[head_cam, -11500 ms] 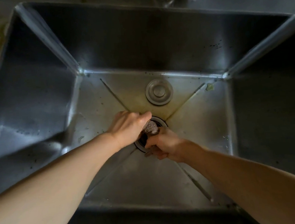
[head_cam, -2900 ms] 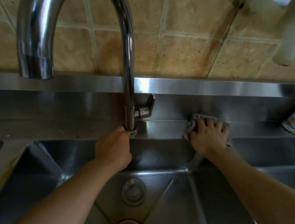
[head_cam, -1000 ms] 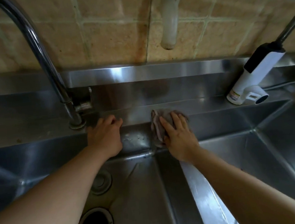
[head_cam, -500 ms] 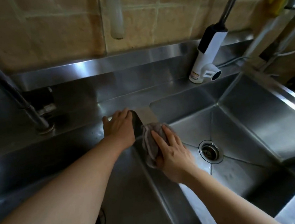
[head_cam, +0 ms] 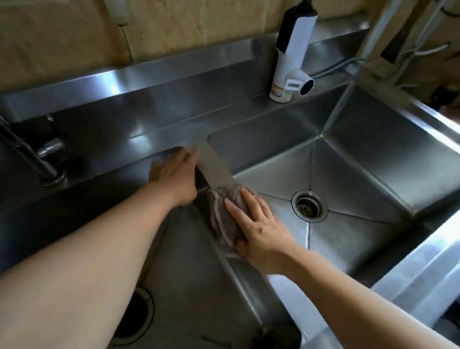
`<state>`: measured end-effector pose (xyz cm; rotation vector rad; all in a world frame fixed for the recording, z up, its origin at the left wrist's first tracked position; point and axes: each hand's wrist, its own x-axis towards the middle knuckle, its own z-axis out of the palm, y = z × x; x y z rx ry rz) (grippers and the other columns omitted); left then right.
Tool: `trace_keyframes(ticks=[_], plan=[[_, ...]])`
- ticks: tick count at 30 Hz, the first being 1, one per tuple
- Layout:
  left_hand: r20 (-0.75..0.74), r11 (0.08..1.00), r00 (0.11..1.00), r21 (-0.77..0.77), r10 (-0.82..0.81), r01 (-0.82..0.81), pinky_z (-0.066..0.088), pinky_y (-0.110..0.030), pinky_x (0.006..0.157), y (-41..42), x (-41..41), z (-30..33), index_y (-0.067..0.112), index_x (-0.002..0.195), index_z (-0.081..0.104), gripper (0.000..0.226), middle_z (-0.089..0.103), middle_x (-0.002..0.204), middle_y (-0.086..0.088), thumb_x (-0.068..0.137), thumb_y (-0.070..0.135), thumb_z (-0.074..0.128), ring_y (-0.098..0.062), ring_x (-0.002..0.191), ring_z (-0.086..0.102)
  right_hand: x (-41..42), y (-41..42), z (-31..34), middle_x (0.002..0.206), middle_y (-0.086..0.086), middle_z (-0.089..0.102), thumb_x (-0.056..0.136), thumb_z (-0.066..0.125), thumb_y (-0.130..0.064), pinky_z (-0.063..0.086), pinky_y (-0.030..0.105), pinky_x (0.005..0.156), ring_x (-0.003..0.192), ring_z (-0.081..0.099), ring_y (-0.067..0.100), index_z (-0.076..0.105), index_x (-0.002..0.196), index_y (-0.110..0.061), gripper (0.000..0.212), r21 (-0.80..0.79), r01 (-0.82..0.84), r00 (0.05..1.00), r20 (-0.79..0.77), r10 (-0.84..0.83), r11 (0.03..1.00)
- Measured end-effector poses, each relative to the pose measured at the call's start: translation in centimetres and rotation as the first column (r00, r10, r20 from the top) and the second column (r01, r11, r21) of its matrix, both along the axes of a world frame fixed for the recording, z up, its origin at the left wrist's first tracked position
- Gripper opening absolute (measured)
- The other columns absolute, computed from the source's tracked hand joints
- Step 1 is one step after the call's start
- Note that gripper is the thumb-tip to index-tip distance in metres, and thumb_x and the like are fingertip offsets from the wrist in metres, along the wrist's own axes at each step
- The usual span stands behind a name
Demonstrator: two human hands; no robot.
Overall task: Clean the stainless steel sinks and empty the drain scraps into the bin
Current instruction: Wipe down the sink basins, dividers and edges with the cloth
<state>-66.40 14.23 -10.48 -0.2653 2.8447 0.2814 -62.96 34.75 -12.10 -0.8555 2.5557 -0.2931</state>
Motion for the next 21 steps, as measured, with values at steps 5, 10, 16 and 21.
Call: trace_keyframes(ticks=[5,10,16,21], plan=[[-0.020,0.991,0.993,0.074,-0.113,0.114,0.018,-0.043,0.116,6.8,5.2,1.3,0.022,0.152,0.012,0.074,0.012,0.159,0.003,0.088,0.001,0.044,-0.014,0.146,0.009,4.1,4.4,0.8,0.157,-0.001,-0.023,0.071,0.018,-0.066,0.012,0.041,0.120,0.145,-0.019,0.020,-0.001,0.151,-0.035,0.088,0.021,-0.011,0.998,0.066,0.010,1.000],[0.014,0.996,0.997,0.030,-0.080,0.079,0.018,-0.038,0.115,9.7,9.1,1.8,0.021,0.151,0.017,0.072,0.022,0.157,-0.003,0.088,-0.002,0.042,-0.016,0.144,0.018,7.8,8.9,1.1,0.158,-0.004,-0.021,0.096,0.042,-0.038,0.014,0.043,0.120,0.146,-0.016,0.018,0.003,0.152,-0.034,0.068,0.028,-0.033,0.993,0.112,0.030,0.999],[0.056,0.996,0.995,0.014,-0.088,0.087,0.010,-0.040,0.117,13.0,12.7,1.9,0.024,0.149,0.027,0.069,0.015,0.159,0.005,0.089,-0.007,0.039,-0.012,0.146,0.009,11.3,12.6,3.1,0.160,-0.004,-0.013,0.098,0.042,-0.033,0.010,0.047,0.117,0.147,-0.008,0.021,0.007,0.152,-0.031,0.064,0.101,-0.105,0.993,0.070,0.098,0.989],[0.069,1.000,0.997,0.004,-0.029,0.029,0.016,-0.045,0.115,14.8,13.5,2.2,0.020,0.148,0.029,0.068,0.012,0.160,0.002,0.087,-0.009,0.039,-0.016,0.146,0.011,12.4,14.4,3.3,0.160,-0.005,-0.011,0.098,0.039,-0.028,-0.008,0.037,0.112,0.147,-0.011,0.019,0.008,0.152,-0.033,0.062,0.087,-0.118,0.992,0.058,0.113,0.989]])
